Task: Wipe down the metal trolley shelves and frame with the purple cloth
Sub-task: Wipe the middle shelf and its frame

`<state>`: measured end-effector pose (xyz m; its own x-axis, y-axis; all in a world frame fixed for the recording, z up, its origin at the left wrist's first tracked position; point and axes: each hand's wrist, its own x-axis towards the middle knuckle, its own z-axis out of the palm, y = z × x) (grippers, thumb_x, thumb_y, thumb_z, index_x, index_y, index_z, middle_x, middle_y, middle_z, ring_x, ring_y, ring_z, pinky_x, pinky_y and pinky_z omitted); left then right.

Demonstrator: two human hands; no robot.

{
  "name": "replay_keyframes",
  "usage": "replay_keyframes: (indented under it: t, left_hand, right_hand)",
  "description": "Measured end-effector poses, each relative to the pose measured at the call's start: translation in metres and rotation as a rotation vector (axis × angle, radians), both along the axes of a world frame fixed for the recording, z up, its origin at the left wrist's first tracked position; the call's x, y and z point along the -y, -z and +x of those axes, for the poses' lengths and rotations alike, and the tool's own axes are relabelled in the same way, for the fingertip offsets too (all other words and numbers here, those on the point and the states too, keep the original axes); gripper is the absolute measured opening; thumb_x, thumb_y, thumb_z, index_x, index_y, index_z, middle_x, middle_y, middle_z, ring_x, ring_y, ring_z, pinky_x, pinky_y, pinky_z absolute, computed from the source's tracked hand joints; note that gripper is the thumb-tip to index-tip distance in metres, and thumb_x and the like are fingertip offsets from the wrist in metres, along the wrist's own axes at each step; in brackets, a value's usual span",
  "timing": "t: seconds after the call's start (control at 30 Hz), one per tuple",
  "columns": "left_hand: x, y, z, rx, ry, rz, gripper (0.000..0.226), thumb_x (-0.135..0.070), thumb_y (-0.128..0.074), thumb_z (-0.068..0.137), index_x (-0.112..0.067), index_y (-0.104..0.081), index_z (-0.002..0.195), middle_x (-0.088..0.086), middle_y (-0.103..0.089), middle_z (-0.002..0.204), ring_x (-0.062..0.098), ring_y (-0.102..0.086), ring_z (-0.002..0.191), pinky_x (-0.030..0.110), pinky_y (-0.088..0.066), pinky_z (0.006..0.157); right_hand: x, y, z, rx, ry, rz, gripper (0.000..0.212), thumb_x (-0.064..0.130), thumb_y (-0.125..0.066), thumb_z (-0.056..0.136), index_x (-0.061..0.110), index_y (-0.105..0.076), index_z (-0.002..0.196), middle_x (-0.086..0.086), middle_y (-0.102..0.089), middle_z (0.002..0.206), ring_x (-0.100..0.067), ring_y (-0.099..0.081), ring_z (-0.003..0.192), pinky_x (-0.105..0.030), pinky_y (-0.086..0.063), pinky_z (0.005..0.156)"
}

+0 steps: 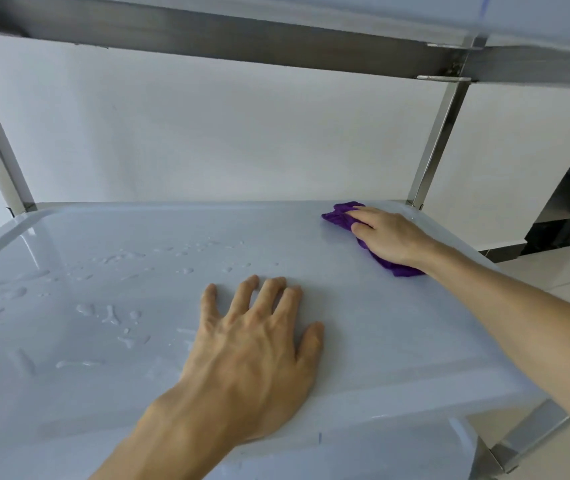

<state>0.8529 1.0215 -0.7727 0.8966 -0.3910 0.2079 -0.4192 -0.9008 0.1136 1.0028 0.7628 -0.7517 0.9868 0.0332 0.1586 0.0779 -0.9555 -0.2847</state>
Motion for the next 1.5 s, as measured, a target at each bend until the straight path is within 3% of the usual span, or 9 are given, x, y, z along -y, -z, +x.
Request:
replay_keyframes:
  t: [0.27,0.4,0.6,0.83,1.0,1.13,1.23,1.37,1.5]
  left_hand:
    - [-0.004,-0.013,-0.004,0.067,-0.014,-0.104,0.051,-0.063,-0.023,0.089,-0.043,-0.040,0.133,-0.029,-0.035,0.141,0.003,-0.032,0.135,0.036,-0.024,0.114]
    - [-0.047,-0.012,-0.020,0.113,-0.109,-0.038,0.052,-0.069,-0.026,0.090,-0.045,-0.042,0.133,-0.029,-0.034,0.144,0.003,-0.028,0.139,0.034,-0.020,0.117]
    - [-0.076,-0.005,-0.028,0.024,-0.250,-0.063,0.049,-0.062,-0.017,0.088,-0.042,-0.042,0.125,-0.021,-0.043,0.135,0.012,-0.038,0.129,0.037,-0.027,0.109]
    - [-0.074,-0.009,-0.018,0.060,-0.197,0.067,0.053,-0.066,-0.011,0.083,-0.040,-0.042,0.118,-0.016,-0.049,0.119,0.014,-0.049,0.113,0.038,-0.038,0.095]
    - [-0.106,-0.022,-0.004,-0.046,-0.050,-0.013,0.048,-0.074,-0.030,0.084,-0.051,-0.051,0.120,-0.028,-0.053,0.125,0.006,-0.049,0.119,0.030,-0.037,0.101]
    - [-0.155,-0.011,-0.007,0.028,-0.011,-0.225,0.033,-0.067,-0.039,0.087,-0.054,-0.057,0.112,-0.035,-0.055,0.119,0.001,-0.056,0.109,0.026,-0.039,0.095]
    - [-0.188,-0.011,-0.009,0.128,-0.080,-0.182,0.036,-0.071,-0.035,0.083,-0.056,-0.054,0.110,-0.030,-0.055,0.120,0.004,-0.055,0.094,0.033,-0.042,0.091]
    - [-0.229,-0.006,-0.006,0.153,-0.287,-0.081,0.039,-0.069,-0.031,0.086,-0.053,-0.052,0.114,-0.022,-0.055,0.132,0.015,-0.050,0.119,0.041,-0.038,0.100]
    - [-0.229,0.001,-0.002,0.020,-0.309,-0.137,0.035,-0.053,-0.032,0.096,-0.044,-0.053,0.122,-0.014,-0.051,0.138,0.017,-0.051,0.122,0.039,-0.037,0.104]
  right_hand:
    - [0.004,0.004,0.009,0.067,-0.007,-0.091,0.034,0.025,-0.029,0.101,0.020,-0.054,0.124,0.000,-0.052,0.139,-0.027,-0.048,0.123,-0.035,-0.035,0.089]
    - [0.003,0.000,0.006,0.035,-0.006,-0.116,0.039,0.024,-0.028,0.102,0.019,-0.050,0.133,-0.004,-0.050,0.142,-0.028,-0.046,0.126,-0.038,-0.039,0.098]
    - [-0.028,-0.006,-0.023,-0.007,-0.016,-0.059,0.044,0.022,-0.029,0.101,0.024,-0.048,0.141,-0.001,-0.042,0.151,-0.025,-0.049,0.125,-0.028,-0.038,0.090]
    - [-0.123,0.009,-0.079,0.063,-0.211,-0.121,0.043,0.019,-0.028,0.099,0.015,-0.046,0.138,-0.001,-0.044,0.144,-0.024,-0.037,0.136,-0.042,-0.035,0.110]
    - [-0.121,0.005,-0.119,0.075,-0.376,-0.051,0.048,0.023,-0.032,0.101,0.038,-0.041,0.145,0.017,-0.032,0.156,-0.009,-0.029,0.143,-0.030,-0.025,0.117]
    - [-0.053,-0.005,-0.131,0.002,-0.232,-0.010,0.047,0.020,-0.035,0.103,0.042,-0.042,0.144,0.020,-0.035,0.154,-0.008,-0.034,0.140,-0.018,-0.024,0.108]
    - [-0.018,-0.005,-0.131,-0.006,-0.033,0.016,0.047,0.018,-0.034,0.103,0.037,-0.043,0.144,0.014,-0.040,0.152,-0.014,-0.039,0.136,-0.021,-0.029,0.100]
    - [-0.054,0.001,-0.110,-0.026,0.082,-0.114,0.052,0.014,-0.028,0.099,0.023,-0.038,0.149,0.003,-0.036,0.155,-0.025,-0.037,0.138,-0.039,-0.034,0.111]
    - [-0.147,0.002,-0.099,-0.001,-0.060,-0.109,0.050,0.014,-0.029,0.097,0.015,-0.041,0.145,-0.004,-0.038,0.152,-0.027,-0.037,0.138,-0.040,-0.034,0.111]
